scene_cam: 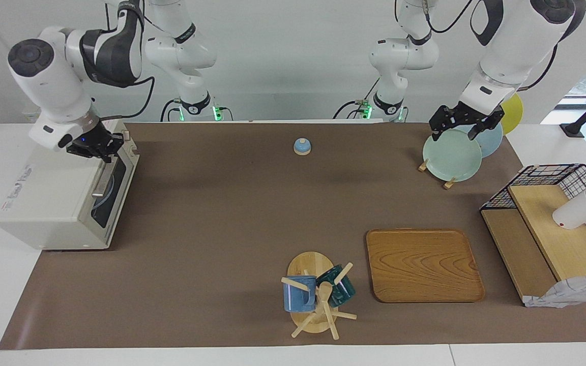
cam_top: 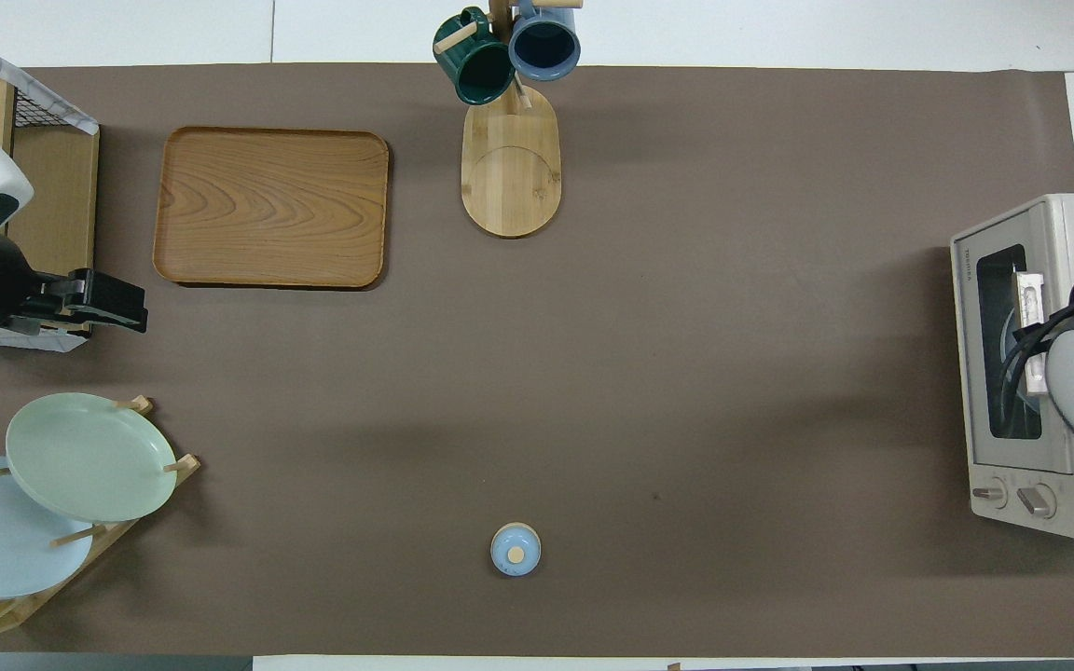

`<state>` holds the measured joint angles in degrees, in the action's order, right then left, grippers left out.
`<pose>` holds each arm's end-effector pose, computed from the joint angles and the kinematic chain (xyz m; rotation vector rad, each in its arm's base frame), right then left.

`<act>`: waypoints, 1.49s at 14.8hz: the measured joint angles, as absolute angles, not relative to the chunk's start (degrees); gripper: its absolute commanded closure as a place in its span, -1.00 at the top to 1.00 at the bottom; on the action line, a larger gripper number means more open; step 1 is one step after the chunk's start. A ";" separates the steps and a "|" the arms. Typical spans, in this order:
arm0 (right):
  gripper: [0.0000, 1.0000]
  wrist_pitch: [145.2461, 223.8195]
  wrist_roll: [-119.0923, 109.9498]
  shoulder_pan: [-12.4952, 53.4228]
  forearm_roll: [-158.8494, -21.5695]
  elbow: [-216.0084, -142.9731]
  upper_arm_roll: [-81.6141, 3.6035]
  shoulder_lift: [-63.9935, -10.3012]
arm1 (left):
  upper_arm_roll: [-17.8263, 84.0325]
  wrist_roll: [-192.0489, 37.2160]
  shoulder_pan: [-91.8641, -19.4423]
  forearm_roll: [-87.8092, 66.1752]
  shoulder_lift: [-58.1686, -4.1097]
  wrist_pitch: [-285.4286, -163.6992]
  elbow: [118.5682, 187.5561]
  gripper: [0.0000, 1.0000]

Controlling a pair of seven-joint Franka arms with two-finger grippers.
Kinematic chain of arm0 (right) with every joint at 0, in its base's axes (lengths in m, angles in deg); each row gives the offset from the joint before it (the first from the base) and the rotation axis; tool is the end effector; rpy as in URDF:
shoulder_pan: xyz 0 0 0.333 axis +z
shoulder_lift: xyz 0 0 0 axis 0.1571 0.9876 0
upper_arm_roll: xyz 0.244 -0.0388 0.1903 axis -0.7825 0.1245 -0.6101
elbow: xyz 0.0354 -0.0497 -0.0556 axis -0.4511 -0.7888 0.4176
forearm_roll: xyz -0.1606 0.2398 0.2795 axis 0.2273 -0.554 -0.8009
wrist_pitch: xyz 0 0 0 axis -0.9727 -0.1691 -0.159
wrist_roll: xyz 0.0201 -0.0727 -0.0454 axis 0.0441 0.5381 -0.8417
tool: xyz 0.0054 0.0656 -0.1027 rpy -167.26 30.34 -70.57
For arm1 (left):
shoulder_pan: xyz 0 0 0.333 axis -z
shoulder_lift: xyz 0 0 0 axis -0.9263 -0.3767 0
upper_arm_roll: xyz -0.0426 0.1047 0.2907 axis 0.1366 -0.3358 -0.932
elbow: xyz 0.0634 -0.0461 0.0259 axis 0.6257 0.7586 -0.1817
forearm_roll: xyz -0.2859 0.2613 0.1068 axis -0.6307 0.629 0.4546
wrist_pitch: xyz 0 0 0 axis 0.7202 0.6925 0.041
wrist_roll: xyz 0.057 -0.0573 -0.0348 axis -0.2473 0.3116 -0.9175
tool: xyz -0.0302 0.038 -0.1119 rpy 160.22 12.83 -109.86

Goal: Put eggplant into oven

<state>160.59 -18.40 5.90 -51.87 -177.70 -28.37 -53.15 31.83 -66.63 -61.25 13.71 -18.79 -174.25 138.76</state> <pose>0.5460 -0.0788 0.5206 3.0044 0.4306 -0.2464 0.5377 -0.0812 0.5855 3.1356 -0.1018 -0.1229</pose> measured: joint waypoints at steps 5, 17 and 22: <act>1.00 156.81 -11.43 8.68 -54.90 -171.72 -30.87 -52.16 | 31.83 -66.63 -61.25 13.71 -18.79 -174.25 138.76 1.00; 1.00 152.92 -1.47 14.37 -57.26 -167.38 -27.09 -49.74 | 31.83 -66.63 -61.25 13.71 -18.79 -174.25 138.76 1.00; 1.00 152.91 -1.46 14.32 -57.26 -167.37 -26.49 -49.77 | 31.83 -66.63 -61.25 13.71 -18.79 -174.25 138.76 1.00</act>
<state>152.91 -1.46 14.32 -57.26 -167.37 -26.49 -49.77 31.83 -66.63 -61.25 13.71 -18.79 -174.25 138.76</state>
